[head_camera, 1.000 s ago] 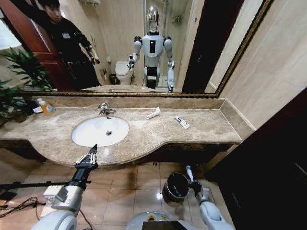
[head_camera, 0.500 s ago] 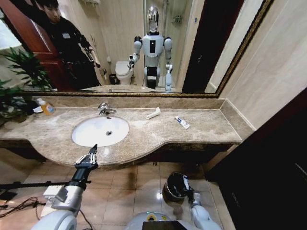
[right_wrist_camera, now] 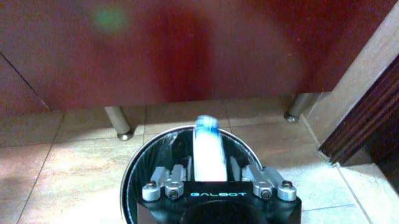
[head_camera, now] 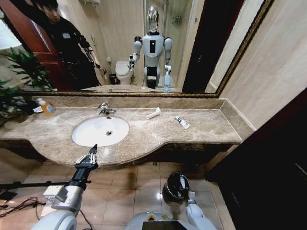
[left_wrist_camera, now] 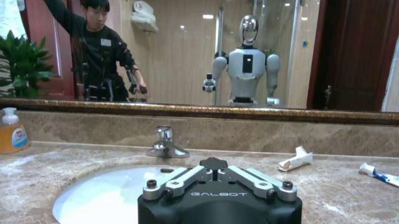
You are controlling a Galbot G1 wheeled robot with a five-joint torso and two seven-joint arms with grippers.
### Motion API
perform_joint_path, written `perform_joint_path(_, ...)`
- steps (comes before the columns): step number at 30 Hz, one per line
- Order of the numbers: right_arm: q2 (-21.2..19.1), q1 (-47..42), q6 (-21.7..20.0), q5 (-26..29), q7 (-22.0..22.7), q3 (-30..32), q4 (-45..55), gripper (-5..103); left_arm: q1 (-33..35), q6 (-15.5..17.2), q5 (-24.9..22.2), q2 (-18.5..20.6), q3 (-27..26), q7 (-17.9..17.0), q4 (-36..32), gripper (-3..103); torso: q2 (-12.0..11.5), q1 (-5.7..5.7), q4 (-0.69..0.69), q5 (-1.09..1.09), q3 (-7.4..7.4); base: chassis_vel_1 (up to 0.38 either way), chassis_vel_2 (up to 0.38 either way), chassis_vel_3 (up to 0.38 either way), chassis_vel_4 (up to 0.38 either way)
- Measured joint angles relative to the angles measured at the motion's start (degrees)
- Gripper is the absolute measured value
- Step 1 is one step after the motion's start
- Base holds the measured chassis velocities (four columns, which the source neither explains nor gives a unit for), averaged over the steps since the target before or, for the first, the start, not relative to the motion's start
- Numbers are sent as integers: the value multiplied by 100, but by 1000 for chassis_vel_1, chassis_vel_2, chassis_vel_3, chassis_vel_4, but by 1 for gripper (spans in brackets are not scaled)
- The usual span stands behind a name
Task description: Pick up the trash from the sink and place it in the trash bin.
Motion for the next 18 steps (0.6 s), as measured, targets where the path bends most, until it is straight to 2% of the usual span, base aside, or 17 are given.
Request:
perform_joint_path(1, 0, 0, 0, 0, 0, 0, 0, 41, 0, 0, 0, 0, 0, 0, 0, 0, 0, 0, 0, 0, 0, 0, 0, 0, 0)
perform_joint_path(3, -1, -18, 5, -2, 9, 0, 12, 51, 0, 0, 0, 0, 0, 0, 0, 0, 0, 0, 0, 0, 0, 0, 0, 0, 0)
perform_joint_path(5, -1, -26, 9, -7, 21, 0, 20, 51, 0, 0, 0, 0, 0, 0, 0, 0, 0, 0, 0, 0, 0, 0, 0, 0, 0)
perform_joint_path(6, 4, -27, 27, -29, 40, 0, 25, 57, 0, 0, 0, 0, 0, 0, 0, 0, 0, 0, 0, 0, 0, 0, 0, 0, 0)
perform_joint_path(7, 17, -28, 37, -53, 63, -1, 32, 68, 0, 0, 0, 0, 0, 0, 0, 0, 0, 0, 0, 0, 0, 0, 0, 0, 0)
perform_joint_path(9, 26, -32, 38, -63, 75, -2, 41, 68, 0, 0, 0, 0, 0, 0, 0, 0, 0, 0, 0, 0, 0, 0, 0, 0, 0)
perform_joint_path(11, 46, -34, 41, -87, 100, -4, 55, 79, 0, 0, 0, 0, 0, 0, 0, 0, 0, 0, 0, 0, 0, 0, 0, 0, 0)
perform_joint_path(12, 46, -34, 41, -87, 100, -4, 55, 79, 0, 0, 0, 0, 0, 0, 0, 0, 0, 0, 0, 0, 0, 0, 0, 0, 0)
perform_joint_path(16, 61, -31, 47, -117, 135, -6, 57, 99, 0, 0, 0, 0, 0, 0, 0, 0, 0, 0, 0, 0, 0, 0, 0, 0, 0)
perform_joint_path(18, 61, -31, 47, -119, 141, -6, 57, 100, 0, 0, 0, 0, 0, 0, 0, 0, 0, 0, 0, 0, 0, 0, 0, 0, 0)
